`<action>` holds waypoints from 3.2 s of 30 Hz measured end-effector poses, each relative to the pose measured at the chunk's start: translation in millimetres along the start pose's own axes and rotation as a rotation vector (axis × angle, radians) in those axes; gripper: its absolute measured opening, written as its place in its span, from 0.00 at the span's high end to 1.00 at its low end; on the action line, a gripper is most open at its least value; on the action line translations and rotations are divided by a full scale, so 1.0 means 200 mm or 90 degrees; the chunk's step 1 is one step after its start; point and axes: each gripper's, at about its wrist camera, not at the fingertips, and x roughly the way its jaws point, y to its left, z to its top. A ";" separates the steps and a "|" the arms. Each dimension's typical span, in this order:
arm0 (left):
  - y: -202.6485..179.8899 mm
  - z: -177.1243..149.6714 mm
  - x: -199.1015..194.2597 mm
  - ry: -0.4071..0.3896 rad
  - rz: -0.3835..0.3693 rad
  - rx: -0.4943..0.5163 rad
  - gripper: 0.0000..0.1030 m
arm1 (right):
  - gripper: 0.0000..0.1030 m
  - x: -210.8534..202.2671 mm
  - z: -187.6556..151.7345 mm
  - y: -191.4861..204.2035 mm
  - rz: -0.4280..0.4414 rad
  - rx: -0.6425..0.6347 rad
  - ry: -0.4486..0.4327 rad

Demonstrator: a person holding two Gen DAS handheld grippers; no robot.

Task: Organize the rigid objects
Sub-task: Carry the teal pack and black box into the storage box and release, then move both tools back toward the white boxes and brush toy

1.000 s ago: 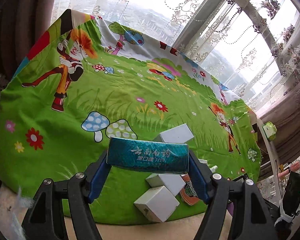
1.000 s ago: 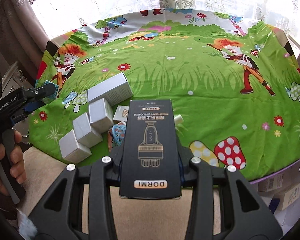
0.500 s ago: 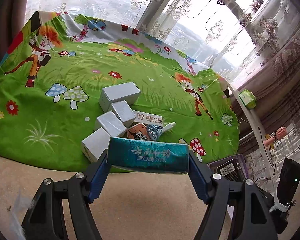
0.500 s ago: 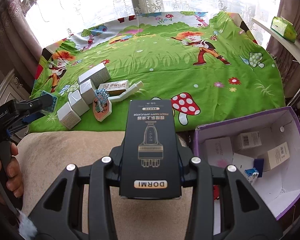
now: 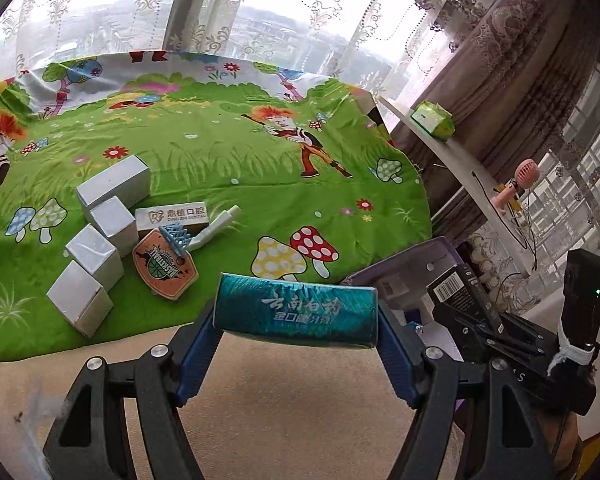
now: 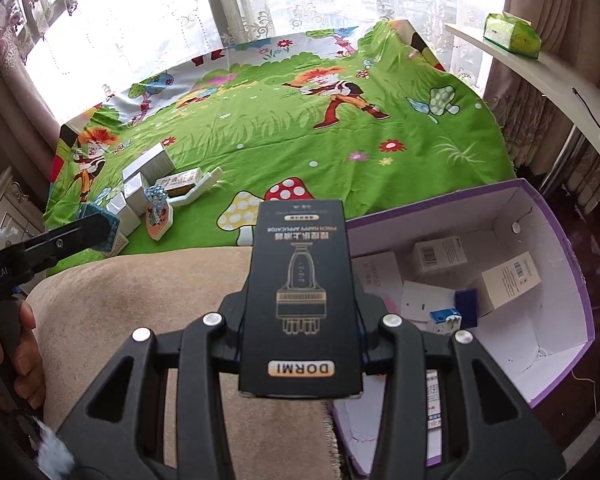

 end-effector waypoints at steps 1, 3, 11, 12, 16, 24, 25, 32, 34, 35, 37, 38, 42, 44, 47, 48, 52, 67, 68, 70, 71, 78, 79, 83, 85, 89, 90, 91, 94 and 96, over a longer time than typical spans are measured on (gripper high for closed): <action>-0.04 0.00 0.02 0.007 -0.008 0.014 0.28 | 0.58 -0.01 0.00 -0.03 -0.011 0.006 -0.003; -0.12 0.00 0.04 0.015 -0.022 0.041 0.28 | 0.58 -0.04 0.00 -0.11 -0.029 0.018 -0.009; -0.37 -0.03 0.15 0.054 -0.067 0.131 0.28 | 0.58 -0.12 -0.03 -0.34 -0.092 0.061 -0.024; -0.39 -0.03 0.16 0.059 -0.072 0.138 0.28 | 0.58 -0.12 -0.03 -0.37 -0.097 0.067 -0.024; -0.47 -0.05 0.20 0.075 -0.096 0.168 0.28 | 0.58 -0.15 -0.04 -0.45 -0.113 0.087 -0.027; -0.63 -0.10 0.23 0.108 -0.170 0.228 0.25 | 0.53 -0.20 -0.06 -0.58 -0.143 0.125 -0.034; -0.64 -0.11 0.23 0.112 -0.173 0.234 0.21 | 0.50 -0.21 -0.06 -0.59 -0.147 0.128 -0.035; -0.60 -0.10 0.23 0.111 -0.171 0.210 0.18 | 0.35 -0.22 -0.05 -0.61 -0.147 0.137 -0.037; -0.59 -0.10 0.23 0.108 -0.169 0.200 0.18 | 0.35 -0.21 -0.05 -0.60 -0.143 0.135 -0.034; -0.58 -0.10 0.22 0.107 -0.170 0.197 0.18 | 0.35 -0.21 -0.05 -0.60 -0.141 0.134 -0.033; -0.57 -0.10 0.22 0.103 -0.163 0.194 0.18 | 0.35 -0.20 -0.05 -0.59 -0.138 0.132 -0.032; -0.57 -0.09 0.22 0.102 -0.160 0.193 0.18 | 0.35 -0.20 -0.05 -0.58 -0.137 0.130 -0.032; -0.54 -0.08 0.20 0.085 -0.139 0.189 0.18 | 0.35 -0.20 -0.05 -0.55 -0.129 0.125 -0.032; -0.52 -0.07 0.19 0.074 -0.121 0.186 0.18 | 0.35 -0.19 -0.04 -0.53 -0.123 0.122 -0.032; -0.47 -0.06 0.17 0.061 -0.106 0.172 0.18 | 0.35 -0.17 -0.04 -0.49 -0.115 0.109 -0.029; -0.46 -0.05 0.17 0.057 -0.104 0.168 0.18 | 0.35 -0.17 -0.03 -0.46 -0.113 0.100 -0.028; -0.37 -0.03 0.13 0.042 -0.096 0.144 0.18 | 0.35 -0.13 -0.02 -0.37 -0.106 0.069 -0.021; 0.19 0.00 -0.06 -0.007 -0.037 -0.040 0.19 | 0.34 0.02 0.02 0.05 -0.012 -0.009 0.017; 0.23 -0.01 -0.08 -0.013 -0.030 -0.051 0.19 | 0.34 0.03 0.02 0.09 -0.005 -0.016 0.019; 0.30 -0.02 -0.11 -0.026 -0.016 -0.070 0.19 | 0.34 0.06 0.04 0.15 0.004 -0.031 0.023; 0.34 -0.02 -0.12 -0.030 -0.006 -0.076 0.19 | 0.34 0.07 0.04 0.19 0.008 -0.040 0.024; 0.53 -0.03 -0.19 -0.033 0.070 -0.069 0.20 | 0.34 0.18 0.07 0.38 0.037 -0.079 0.046; 0.56 -0.03 -0.19 -0.028 0.080 -0.063 0.20 | 0.34 0.19 0.07 0.40 0.041 -0.083 0.049; 0.63 -0.04 -0.17 0.005 0.133 -0.021 0.20 | 0.34 0.25 0.09 0.46 0.045 -0.097 0.059; 0.66 -0.04 -0.14 0.030 0.145 -0.007 0.20 | 0.34 0.27 0.10 0.50 0.047 -0.103 0.064; 0.68 -0.01 -0.05 0.076 0.162 0.037 0.20 | 0.34 0.33 0.12 0.56 0.045 -0.120 0.072; 0.68 -0.01 -0.03 0.084 0.171 0.050 0.20 | 0.34 0.34 0.13 0.58 0.046 -0.124 0.074; 0.69 0.00 -0.01 0.091 0.178 0.058 0.20 | 0.34 0.35 0.13 0.60 0.046 -0.128 0.074; 0.71 0.02 0.05 0.111 0.194 0.073 0.20 | 0.34 0.40 0.14 0.65 0.045 -0.144 0.080; 0.72 0.03 0.08 0.119 0.199 0.080 0.21 | 0.34 0.43 0.15 0.69 0.045 -0.158 0.085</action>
